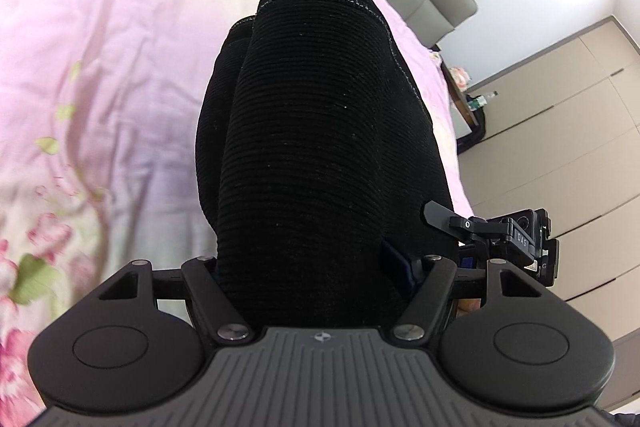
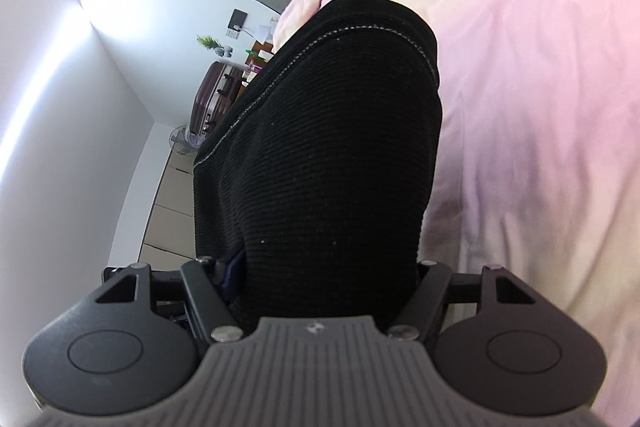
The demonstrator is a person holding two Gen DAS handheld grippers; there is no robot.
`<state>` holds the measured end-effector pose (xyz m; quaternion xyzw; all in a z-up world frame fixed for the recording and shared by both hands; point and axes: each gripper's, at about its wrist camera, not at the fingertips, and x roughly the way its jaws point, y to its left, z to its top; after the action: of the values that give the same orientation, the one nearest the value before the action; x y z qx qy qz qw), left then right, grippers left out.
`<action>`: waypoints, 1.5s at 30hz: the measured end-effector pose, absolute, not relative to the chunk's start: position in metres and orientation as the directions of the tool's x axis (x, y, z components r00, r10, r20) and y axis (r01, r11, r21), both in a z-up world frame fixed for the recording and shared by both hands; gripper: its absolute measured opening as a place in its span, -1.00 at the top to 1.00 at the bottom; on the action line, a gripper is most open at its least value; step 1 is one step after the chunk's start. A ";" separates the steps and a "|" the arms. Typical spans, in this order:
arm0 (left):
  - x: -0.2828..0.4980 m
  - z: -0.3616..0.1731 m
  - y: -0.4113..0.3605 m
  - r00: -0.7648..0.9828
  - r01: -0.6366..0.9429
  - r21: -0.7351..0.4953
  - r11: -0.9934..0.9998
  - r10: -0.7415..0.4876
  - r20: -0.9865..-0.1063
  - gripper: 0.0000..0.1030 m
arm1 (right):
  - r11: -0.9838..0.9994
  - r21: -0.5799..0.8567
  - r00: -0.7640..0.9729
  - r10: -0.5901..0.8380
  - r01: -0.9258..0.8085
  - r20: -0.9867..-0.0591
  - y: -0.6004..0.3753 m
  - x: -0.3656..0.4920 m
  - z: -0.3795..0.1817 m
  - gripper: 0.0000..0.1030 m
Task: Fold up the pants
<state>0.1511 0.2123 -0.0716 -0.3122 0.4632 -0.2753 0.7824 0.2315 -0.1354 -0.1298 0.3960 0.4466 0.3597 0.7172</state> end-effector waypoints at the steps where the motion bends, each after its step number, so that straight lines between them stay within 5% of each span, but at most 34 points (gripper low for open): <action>1: 0.149 -0.066 0.207 0.420 0.151 -0.741 0.654 -0.721 -0.551 -0.54 | 0.428 0.889 0.349 0.868 -0.164 -0.354 -0.140 0.227 -0.124 -0.27; 23: 0.143 0.031 0.036 0.388 0.371 -0.708 0.601 -0.793 -0.469 -0.55 | 0.496 0.834 0.537 0.784 -0.242 -0.311 -0.305 0.186 -0.001 -0.27; 33: 0.193 -0.012 -0.054 0.309 0.380 -0.729 0.569 -0.821 -0.480 -0.55 | 0.527 0.830 0.573 0.744 -0.184 -0.345 -0.392 0.207 -0.023 -0.28; 45: 0.269 -0.111 -0.147 0.197 0.297 -0.746 0.597 -0.802 -0.563 -0.55 | 0.528 0.849 0.578 0.694 -0.002 -0.430 -0.487 0.259 -0.114 -0.28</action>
<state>0.2693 -0.1467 -0.1112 -0.2474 0.5108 -0.3749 0.7330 0.2590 -0.4874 -0.1141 0.4309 0.4011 0.2240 0.7767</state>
